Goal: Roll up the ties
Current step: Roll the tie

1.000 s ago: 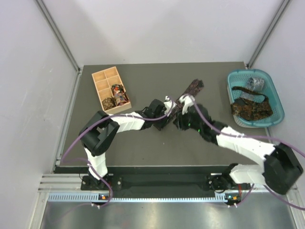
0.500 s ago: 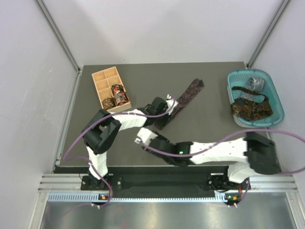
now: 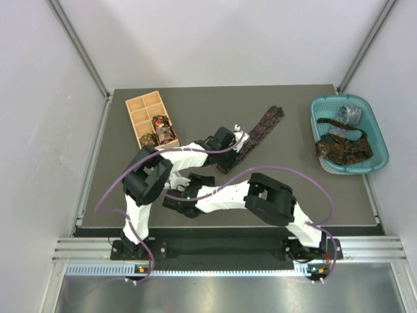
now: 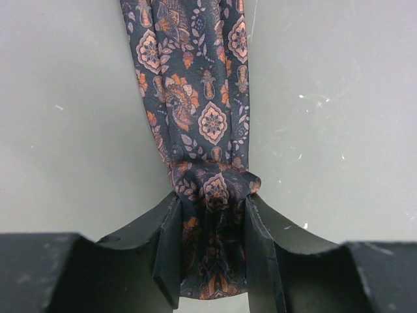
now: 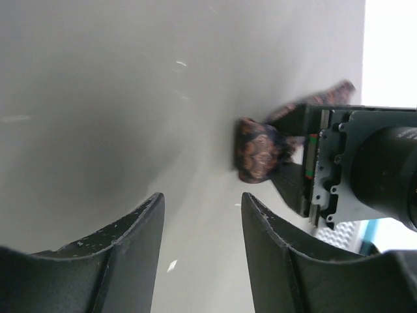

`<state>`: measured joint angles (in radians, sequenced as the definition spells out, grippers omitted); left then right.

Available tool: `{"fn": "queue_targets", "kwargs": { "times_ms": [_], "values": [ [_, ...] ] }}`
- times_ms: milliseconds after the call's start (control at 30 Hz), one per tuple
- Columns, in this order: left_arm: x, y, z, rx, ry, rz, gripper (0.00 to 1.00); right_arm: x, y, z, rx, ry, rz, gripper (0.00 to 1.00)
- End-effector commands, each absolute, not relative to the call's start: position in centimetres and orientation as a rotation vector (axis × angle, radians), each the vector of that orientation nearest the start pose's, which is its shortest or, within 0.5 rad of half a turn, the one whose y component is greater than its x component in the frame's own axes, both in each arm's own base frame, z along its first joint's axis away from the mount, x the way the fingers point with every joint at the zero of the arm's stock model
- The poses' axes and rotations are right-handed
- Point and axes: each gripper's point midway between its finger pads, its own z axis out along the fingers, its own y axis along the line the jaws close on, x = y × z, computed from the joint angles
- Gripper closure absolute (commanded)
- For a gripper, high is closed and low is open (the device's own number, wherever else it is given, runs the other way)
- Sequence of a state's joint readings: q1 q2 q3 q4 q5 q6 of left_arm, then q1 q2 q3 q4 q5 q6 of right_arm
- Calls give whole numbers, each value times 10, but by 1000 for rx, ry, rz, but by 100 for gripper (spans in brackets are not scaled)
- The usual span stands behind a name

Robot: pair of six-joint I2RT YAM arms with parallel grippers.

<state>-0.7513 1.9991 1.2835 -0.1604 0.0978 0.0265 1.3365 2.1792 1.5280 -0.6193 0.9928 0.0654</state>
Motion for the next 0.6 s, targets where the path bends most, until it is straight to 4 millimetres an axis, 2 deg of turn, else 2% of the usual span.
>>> {"fn": "queue_targets", "kwargs": {
  "times_ms": [0,133,367,567],
  "values": [
    [271,-287,-65,1102,2681,-331,76,260,343,69,-1093,1847,-888,50],
    [270,-283,-64,1063,2744,-286,77,280,323,64,-1053,1868,-962,50],
    [266,-267,-59,1067,2843,-151,78,302,318,60,-1073,1855,-1000,52],
    [266,-269,-53,1085,2873,-141,78,313,317,47,-1116,1879,-979,52]
  ]
}}
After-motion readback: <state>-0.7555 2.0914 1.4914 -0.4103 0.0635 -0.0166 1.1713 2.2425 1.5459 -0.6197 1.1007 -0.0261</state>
